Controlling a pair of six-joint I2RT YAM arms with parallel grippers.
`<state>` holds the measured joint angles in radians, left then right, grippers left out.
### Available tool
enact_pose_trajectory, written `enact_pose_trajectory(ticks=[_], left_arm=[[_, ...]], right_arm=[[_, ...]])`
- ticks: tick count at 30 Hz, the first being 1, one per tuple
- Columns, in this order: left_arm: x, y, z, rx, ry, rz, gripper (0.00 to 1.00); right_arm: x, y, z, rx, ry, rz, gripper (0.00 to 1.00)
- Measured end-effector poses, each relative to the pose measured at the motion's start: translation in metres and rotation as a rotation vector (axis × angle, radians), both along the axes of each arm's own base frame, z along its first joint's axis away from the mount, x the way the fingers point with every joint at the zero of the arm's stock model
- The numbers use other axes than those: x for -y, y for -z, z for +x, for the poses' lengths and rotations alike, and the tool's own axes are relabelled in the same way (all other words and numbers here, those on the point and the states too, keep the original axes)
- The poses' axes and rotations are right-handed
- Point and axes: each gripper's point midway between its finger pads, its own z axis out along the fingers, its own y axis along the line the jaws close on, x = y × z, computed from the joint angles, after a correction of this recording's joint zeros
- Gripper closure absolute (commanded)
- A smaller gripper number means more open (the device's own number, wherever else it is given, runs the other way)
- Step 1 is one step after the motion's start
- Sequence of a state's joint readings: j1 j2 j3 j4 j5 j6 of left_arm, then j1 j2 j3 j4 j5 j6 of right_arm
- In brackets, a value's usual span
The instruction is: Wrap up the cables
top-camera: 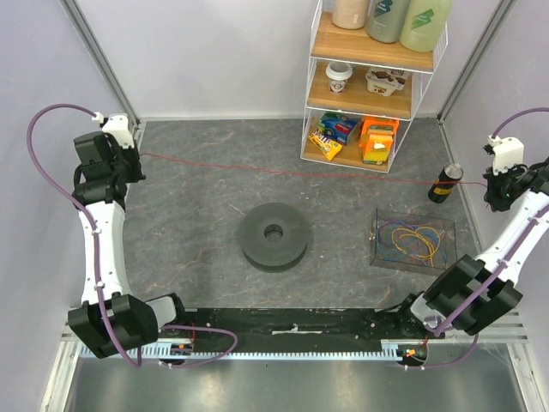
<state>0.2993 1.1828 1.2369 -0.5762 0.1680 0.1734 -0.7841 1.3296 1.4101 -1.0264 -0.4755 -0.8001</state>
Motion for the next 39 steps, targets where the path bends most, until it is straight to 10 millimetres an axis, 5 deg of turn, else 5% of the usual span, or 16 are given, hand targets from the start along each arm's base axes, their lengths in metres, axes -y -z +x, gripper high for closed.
enact_pose_trajectory(ticks=[23,39], left_arm=[[0.008,0.015,0.002,-0.036,0.064,-0.081,0.99],[0.0,0.017,-0.004,-0.043,0.034,-0.13,0.98]], right_arm=[[0.023,0.028,-0.01,-0.052,0.03,0.086,1.0],[0.013,0.037,-0.002,-0.054,0.04,0.186,1.0]])
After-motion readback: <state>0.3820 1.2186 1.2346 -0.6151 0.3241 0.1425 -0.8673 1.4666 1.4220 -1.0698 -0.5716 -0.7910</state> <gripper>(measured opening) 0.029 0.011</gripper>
